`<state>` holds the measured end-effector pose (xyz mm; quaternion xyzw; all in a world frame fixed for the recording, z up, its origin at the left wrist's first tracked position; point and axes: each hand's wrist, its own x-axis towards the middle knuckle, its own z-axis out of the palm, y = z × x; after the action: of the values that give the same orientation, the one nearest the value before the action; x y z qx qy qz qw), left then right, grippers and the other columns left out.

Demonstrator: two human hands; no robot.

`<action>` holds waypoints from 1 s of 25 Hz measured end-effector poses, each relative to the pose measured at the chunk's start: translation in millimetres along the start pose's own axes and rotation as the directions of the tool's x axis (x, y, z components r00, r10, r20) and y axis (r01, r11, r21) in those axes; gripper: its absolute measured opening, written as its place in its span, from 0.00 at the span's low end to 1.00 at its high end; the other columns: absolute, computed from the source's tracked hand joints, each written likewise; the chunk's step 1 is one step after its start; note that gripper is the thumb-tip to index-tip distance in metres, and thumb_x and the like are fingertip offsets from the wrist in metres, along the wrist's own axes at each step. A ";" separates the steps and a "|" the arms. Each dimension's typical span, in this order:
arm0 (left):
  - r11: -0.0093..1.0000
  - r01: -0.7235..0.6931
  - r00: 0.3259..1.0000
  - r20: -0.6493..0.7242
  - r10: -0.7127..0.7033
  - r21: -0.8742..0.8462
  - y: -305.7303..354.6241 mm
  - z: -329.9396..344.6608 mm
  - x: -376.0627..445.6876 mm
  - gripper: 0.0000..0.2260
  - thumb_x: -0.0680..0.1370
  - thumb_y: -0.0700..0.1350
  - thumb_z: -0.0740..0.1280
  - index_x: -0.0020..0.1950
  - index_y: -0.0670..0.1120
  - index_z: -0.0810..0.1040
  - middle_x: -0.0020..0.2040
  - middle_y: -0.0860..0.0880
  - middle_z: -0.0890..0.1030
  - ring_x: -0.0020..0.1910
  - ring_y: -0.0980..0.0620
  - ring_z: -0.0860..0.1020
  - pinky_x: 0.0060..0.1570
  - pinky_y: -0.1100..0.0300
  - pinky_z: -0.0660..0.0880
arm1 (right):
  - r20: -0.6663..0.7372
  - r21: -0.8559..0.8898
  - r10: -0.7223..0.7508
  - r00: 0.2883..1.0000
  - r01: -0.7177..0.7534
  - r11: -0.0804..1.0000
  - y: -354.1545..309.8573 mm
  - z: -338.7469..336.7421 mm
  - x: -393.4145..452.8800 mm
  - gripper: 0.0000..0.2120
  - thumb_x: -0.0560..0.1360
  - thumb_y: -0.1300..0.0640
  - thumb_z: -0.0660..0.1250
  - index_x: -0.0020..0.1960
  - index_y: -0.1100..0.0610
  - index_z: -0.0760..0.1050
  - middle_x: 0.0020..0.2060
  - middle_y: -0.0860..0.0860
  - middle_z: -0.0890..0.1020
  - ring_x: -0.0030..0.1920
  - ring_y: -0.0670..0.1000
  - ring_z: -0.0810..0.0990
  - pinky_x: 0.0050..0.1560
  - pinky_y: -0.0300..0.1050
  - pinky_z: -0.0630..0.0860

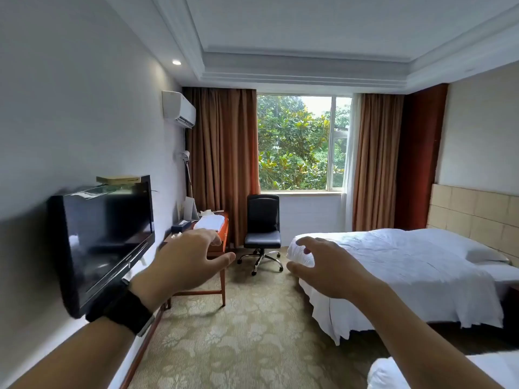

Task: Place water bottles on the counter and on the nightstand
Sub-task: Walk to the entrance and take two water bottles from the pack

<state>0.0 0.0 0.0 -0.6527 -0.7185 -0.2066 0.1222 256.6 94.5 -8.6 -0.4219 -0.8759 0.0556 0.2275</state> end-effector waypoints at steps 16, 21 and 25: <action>0.986 0.102 0.991 -0.068 -0.112 -0.130 -112.4 213.2 463.8 0.18 0.76 0.56 0.67 0.63 0.51 0.76 0.60 0.52 0.81 0.52 0.57 0.75 0.51 0.62 0.71 | -0.024 0.113 -0.104 0.994 0.106 0.988 222.3 118.9 491.2 0.31 0.74 0.38 0.65 0.73 0.50 0.66 0.65 0.50 0.77 0.60 0.51 0.77 0.57 0.47 0.75; 0.988 0.079 0.994 -0.065 -0.088 -0.136 -192.0 296.1 597.7 0.18 0.76 0.55 0.67 0.63 0.49 0.76 0.61 0.51 0.80 0.59 0.52 0.78 0.57 0.57 0.75 | -0.020 0.086 -0.092 0.996 0.093 0.992 262.4 188.2 645.2 0.31 0.74 0.38 0.64 0.73 0.51 0.66 0.66 0.50 0.77 0.60 0.51 0.77 0.58 0.48 0.76; 0.989 0.067 0.992 -0.098 -0.080 -0.133 -254.4 326.5 721.5 0.18 0.77 0.55 0.67 0.63 0.49 0.77 0.61 0.53 0.80 0.57 0.55 0.77 0.57 0.57 0.76 | -0.018 0.072 -0.080 0.997 0.081 0.994 279.0 216.6 778.2 0.31 0.75 0.39 0.64 0.73 0.51 0.66 0.64 0.50 0.77 0.58 0.50 0.77 0.56 0.47 0.76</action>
<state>-305.9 773.5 -2.5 -0.6207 -0.7200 -0.2905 0.1090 -61.3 887.8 -8.7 -0.3783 -0.8878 0.0750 0.2511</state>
